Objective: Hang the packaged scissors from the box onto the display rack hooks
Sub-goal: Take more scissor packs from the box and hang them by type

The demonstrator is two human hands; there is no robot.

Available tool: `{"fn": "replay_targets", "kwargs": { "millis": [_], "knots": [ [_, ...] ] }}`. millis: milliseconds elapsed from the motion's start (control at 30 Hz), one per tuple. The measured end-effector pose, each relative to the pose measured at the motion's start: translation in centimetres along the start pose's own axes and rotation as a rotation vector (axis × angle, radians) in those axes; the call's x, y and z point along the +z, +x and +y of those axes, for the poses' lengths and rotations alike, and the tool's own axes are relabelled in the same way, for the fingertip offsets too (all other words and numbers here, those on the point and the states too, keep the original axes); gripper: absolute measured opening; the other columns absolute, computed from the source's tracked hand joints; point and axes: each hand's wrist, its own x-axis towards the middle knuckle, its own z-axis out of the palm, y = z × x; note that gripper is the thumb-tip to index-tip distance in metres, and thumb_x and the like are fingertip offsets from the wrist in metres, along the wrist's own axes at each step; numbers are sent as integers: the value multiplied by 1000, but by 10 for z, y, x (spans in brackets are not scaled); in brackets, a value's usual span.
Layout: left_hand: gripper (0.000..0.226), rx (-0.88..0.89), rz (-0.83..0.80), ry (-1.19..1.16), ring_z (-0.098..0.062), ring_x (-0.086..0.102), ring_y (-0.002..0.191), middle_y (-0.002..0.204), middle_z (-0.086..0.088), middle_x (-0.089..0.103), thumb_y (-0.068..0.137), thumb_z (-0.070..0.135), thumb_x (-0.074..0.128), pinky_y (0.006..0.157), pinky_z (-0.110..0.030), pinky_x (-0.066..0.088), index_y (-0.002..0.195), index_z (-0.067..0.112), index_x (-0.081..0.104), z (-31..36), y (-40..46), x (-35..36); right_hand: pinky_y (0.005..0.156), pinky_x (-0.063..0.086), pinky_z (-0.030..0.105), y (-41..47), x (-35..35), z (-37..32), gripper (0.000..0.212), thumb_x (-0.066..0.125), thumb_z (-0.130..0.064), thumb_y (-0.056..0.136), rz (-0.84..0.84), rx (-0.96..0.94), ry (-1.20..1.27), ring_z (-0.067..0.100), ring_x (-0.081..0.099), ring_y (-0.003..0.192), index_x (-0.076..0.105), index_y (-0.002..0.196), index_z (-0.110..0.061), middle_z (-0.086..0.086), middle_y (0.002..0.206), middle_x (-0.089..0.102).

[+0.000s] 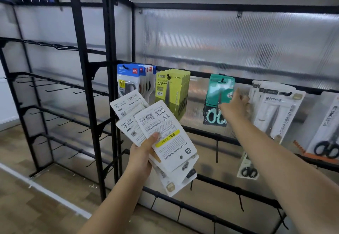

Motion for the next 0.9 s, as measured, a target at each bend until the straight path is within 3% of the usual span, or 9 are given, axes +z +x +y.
{"fn": "replay_targets", "kwargs": {
  "millis": [67,133,200,267,433,567,733,833,900],
  "knots": [
    [53,1,1,-63,-25,70,97,110,-7,71,71,18,71,68,-37,59,122,15,60,1,0,0,92,45,36,-24,4,0,50,63,-21,87,-50,-89,202,26,44,121,43,132,-19,5,124,46],
    [56,14,-5,-96,-24,70,96,109,-7,72,70,18,71,64,-33,58,124,13,58,3,0,1,74,47,24,-59,7,1,25,62,-37,85,-346,-157,382,17,58,103,58,106,-23,-6,104,59],
    [59,37,-21,-88,-24,70,96,110,-7,71,71,18,73,64,-32,57,127,12,56,5,0,2,74,50,26,-90,11,0,29,70,-44,74,-640,-185,400,12,63,90,61,94,-24,-6,97,65],
    [63,62,-52,-57,-24,70,96,113,-9,70,71,20,77,65,-32,57,129,12,55,6,-1,4,67,53,24,-109,17,1,30,80,-31,69,-727,-189,386,8,66,79,61,91,-23,-9,90,68],
    [65,15,-34,-47,-26,66,106,116,-6,69,74,42,73,78,-41,58,130,14,53,6,-6,1,74,54,38,-115,17,9,20,73,0,75,-542,-68,532,19,67,84,59,83,-13,1,90,70],
    [44,-72,79,-23,-21,70,92,104,-4,73,88,30,60,67,-36,58,128,13,55,9,-5,-17,62,53,23,-106,4,24,21,67,7,78,-377,-97,640,11,65,80,60,86,-11,1,91,68],
    [37,-104,-4,16,-20,72,82,92,-4,75,83,31,60,57,-32,57,115,12,59,20,-6,-21,68,44,5,-96,-12,26,31,64,12,76,-157,-473,536,-3,58,73,62,67,-18,-15,73,63],
    [64,-147,-103,88,-25,71,91,104,-9,72,65,45,76,62,-34,58,118,12,61,23,-10,-15,80,44,24,-90,-14,21,21,66,17,64,76,-828,329,13,55,89,67,65,-4,6,86,68],
    [83,-160,-176,129,-27,70,94,107,-11,72,44,51,90,65,-35,58,114,14,64,21,-12,-12,84,38,36,-85,-16,19,15,69,12,65,115,-849,237,27,46,101,69,64,-3,17,105,66]
  ]
}}
